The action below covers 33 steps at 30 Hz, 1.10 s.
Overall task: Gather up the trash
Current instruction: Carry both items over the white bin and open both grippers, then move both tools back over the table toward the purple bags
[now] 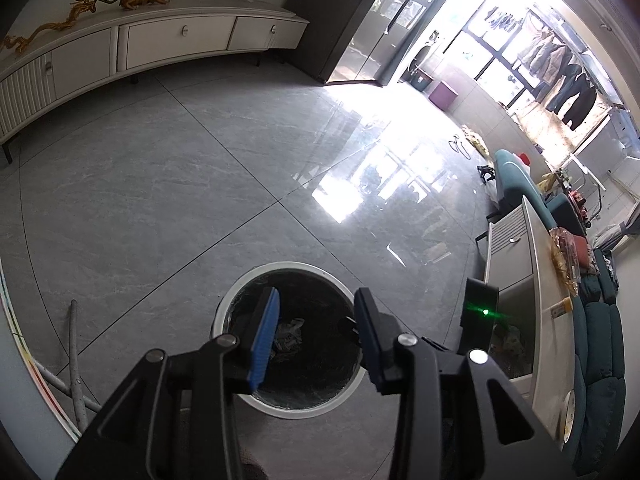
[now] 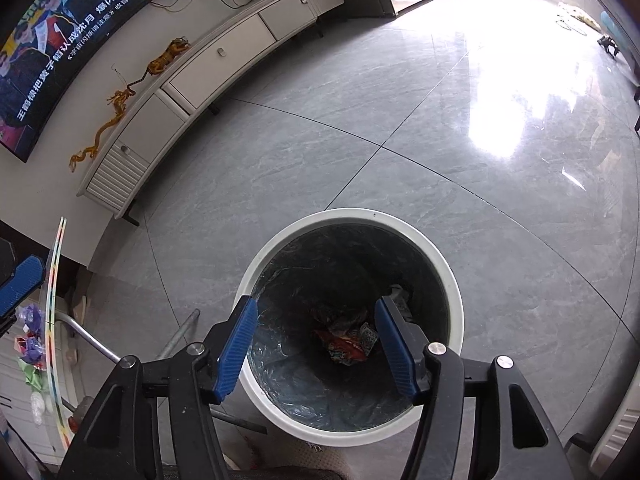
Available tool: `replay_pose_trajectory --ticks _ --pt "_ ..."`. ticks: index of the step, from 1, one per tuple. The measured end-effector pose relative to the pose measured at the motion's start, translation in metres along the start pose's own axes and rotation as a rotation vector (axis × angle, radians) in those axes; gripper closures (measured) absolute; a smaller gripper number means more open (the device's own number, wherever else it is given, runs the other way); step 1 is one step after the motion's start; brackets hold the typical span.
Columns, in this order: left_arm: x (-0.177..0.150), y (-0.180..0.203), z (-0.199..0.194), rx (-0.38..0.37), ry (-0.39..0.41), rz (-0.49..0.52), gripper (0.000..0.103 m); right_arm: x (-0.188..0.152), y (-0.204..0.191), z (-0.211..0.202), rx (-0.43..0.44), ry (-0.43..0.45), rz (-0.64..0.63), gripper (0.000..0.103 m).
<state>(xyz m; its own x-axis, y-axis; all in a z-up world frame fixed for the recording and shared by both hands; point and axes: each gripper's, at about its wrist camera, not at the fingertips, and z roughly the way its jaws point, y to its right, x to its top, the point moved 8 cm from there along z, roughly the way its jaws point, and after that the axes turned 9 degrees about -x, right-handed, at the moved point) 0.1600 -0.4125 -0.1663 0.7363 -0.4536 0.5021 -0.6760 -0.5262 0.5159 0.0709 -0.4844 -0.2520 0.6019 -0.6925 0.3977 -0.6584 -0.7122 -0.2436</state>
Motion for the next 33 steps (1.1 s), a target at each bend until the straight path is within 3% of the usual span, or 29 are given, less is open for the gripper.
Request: replay_pose_trajectory --ticks 7,9,14,28,33 --pt "0.002 -0.018 -0.058 0.088 0.115 -0.019 0.065 0.009 -0.022 -0.028 0.031 0.057 -0.027 0.044" --pt "0.001 -0.026 -0.078 0.112 0.152 -0.035 0.059 0.012 -0.031 -0.038 0.041 0.075 -0.039 0.044" --pt "-0.005 -0.047 -0.136 0.186 0.254 -0.061 0.057 0.017 -0.060 -0.065 0.076 0.128 -0.079 0.044" --pt "-0.047 -0.113 -0.299 0.379 0.516 -0.178 0.055 0.018 -0.153 -0.140 0.183 0.271 -0.230 0.043" --pt "-0.063 -0.123 -0.348 0.449 0.601 -0.201 0.045 0.013 -0.187 -0.165 0.219 0.317 -0.287 0.041"
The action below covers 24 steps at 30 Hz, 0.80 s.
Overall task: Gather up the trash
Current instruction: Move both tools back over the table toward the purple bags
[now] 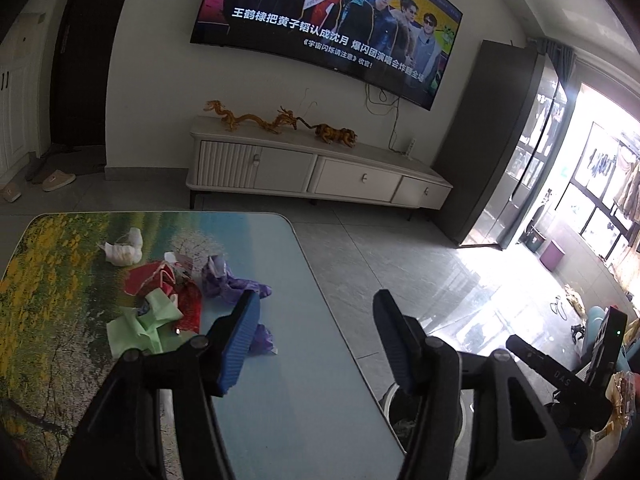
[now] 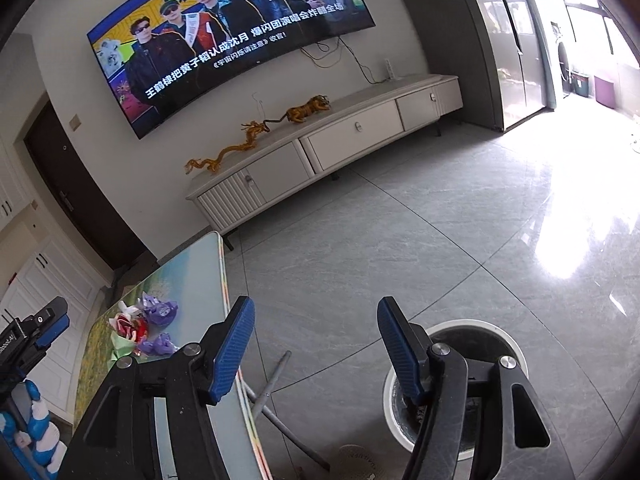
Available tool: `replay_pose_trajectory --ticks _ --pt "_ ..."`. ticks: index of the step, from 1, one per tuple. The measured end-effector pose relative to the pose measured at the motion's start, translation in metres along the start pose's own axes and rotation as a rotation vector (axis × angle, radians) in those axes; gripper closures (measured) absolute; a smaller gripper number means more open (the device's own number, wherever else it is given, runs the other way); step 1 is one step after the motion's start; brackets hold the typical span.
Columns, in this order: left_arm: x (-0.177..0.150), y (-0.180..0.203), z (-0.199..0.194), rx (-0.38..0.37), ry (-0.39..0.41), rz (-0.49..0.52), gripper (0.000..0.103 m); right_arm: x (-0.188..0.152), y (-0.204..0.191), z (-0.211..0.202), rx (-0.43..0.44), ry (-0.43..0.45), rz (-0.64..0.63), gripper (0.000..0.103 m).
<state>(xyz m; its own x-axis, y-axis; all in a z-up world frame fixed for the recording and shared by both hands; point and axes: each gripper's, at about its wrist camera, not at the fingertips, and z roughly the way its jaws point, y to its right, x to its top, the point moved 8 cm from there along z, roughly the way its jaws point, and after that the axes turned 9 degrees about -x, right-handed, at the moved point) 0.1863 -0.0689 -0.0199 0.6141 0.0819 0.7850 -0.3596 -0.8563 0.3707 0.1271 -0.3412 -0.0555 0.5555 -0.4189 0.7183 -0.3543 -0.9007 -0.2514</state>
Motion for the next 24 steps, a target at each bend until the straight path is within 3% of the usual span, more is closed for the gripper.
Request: replay_pose_trajectory --ticks 10,24 --pt "0.011 -0.049 -0.068 0.110 0.126 -0.054 0.044 0.007 -0.083 -0.031 0.060 0.064 -0.141 0.038" --pt "0.011 -0.095 -0.129 0.159 0.228 -0.138 0.044 -0.004 -0.175 -0.057 0.126 0.114 -0.298 0.038"
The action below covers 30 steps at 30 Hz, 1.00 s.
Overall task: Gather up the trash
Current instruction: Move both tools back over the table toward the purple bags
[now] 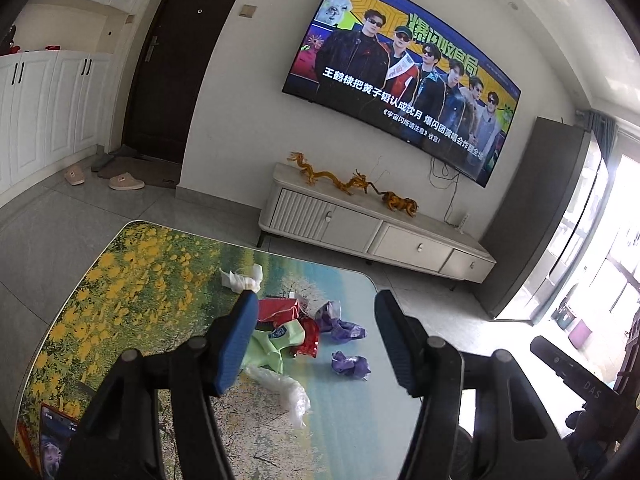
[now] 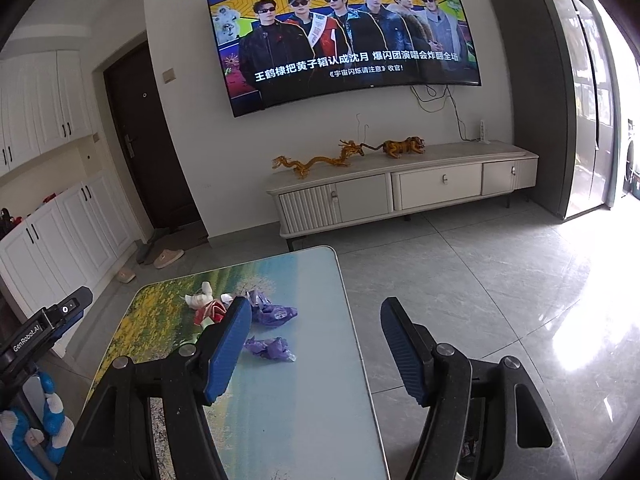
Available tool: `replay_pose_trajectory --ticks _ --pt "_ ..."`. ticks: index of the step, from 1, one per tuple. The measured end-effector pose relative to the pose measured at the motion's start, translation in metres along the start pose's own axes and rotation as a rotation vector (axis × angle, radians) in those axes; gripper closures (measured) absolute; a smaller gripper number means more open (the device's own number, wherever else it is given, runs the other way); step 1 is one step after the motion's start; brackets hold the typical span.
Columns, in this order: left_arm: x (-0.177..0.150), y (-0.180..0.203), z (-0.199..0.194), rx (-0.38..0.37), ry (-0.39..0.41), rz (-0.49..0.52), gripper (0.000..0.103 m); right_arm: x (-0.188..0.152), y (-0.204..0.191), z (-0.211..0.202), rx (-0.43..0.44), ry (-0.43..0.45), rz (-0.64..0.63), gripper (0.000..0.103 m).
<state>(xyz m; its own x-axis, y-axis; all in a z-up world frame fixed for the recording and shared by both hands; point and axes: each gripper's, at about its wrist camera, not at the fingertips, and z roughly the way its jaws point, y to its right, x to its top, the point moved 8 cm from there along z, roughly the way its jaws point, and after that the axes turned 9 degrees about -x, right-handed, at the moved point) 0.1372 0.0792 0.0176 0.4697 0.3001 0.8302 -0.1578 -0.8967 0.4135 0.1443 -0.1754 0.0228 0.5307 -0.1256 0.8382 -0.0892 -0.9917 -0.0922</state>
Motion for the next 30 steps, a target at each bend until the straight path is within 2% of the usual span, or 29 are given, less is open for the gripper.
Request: replay_pose_trajectory --ticks 12,30 --pt "-0.016 -0.022 0.014 0.045 -0.052 -0.001 0.044 -0.011 -0.035 0.023 0.049 -0.034 -0.056 0.037" --pt "-0.090 -0.039 0.081 0.119 -0.241 0.036 0.044 -0.060 -0.033 0.093 0.111 -0.189 -0.074 0.037"
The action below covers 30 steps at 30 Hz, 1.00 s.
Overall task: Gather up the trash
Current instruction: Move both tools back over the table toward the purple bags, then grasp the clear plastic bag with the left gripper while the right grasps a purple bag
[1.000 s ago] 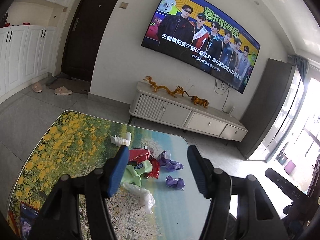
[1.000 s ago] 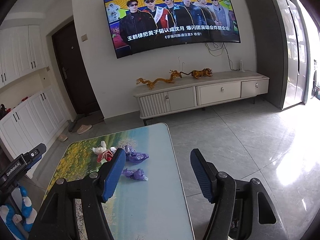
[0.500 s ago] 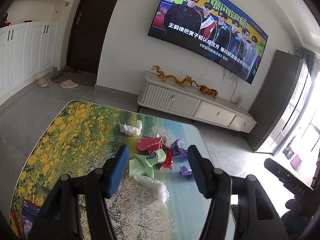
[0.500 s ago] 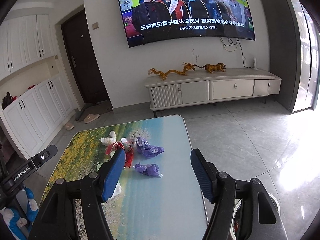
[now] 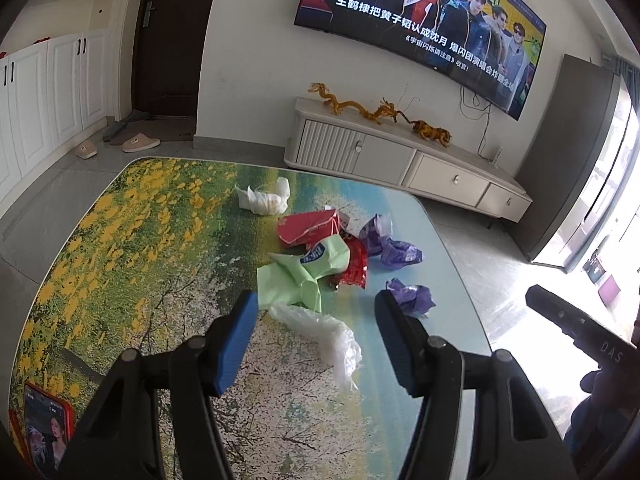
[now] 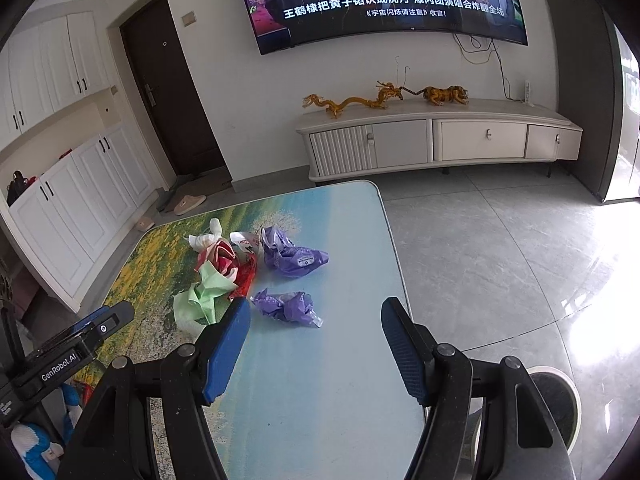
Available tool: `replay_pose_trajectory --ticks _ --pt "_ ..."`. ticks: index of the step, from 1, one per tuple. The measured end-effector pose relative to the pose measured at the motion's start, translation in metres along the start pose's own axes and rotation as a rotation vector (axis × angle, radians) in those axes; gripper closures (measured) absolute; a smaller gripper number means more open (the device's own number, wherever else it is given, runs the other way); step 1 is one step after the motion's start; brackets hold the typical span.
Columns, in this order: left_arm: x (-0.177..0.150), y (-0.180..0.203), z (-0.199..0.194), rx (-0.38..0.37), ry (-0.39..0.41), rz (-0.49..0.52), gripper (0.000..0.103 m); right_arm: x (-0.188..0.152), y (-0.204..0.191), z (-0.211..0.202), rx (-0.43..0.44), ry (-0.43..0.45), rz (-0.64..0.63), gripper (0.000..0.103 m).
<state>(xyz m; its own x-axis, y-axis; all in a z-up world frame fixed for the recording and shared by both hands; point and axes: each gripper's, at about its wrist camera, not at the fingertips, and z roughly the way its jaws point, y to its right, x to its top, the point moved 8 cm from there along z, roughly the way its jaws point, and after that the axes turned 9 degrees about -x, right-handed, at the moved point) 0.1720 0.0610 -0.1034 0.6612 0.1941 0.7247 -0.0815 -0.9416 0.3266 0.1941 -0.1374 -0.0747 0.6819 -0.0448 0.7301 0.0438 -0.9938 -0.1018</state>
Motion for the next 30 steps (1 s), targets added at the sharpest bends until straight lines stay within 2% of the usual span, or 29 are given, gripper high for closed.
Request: replay_pose_trajectory --ticks 7,12,30 --pt "-0.033 -0.007 0.034 0.003 -0.095 0.002 0.044 -0.011 0.002 0.032 0.037 -0.057 -0.017 0.037" --pt "-0.042 0.000 0.053 0.011 -0.138 0.034 0.044 -0.017 -0.005 0.055 0.070 -0.097 -0.048 0.037" --pt "-0.042 -0.008 0.093 0.023 -0.171 0.043 0.045 -0.017 -0.040 0.124 0.170 -0.167 -0.154 0.034"
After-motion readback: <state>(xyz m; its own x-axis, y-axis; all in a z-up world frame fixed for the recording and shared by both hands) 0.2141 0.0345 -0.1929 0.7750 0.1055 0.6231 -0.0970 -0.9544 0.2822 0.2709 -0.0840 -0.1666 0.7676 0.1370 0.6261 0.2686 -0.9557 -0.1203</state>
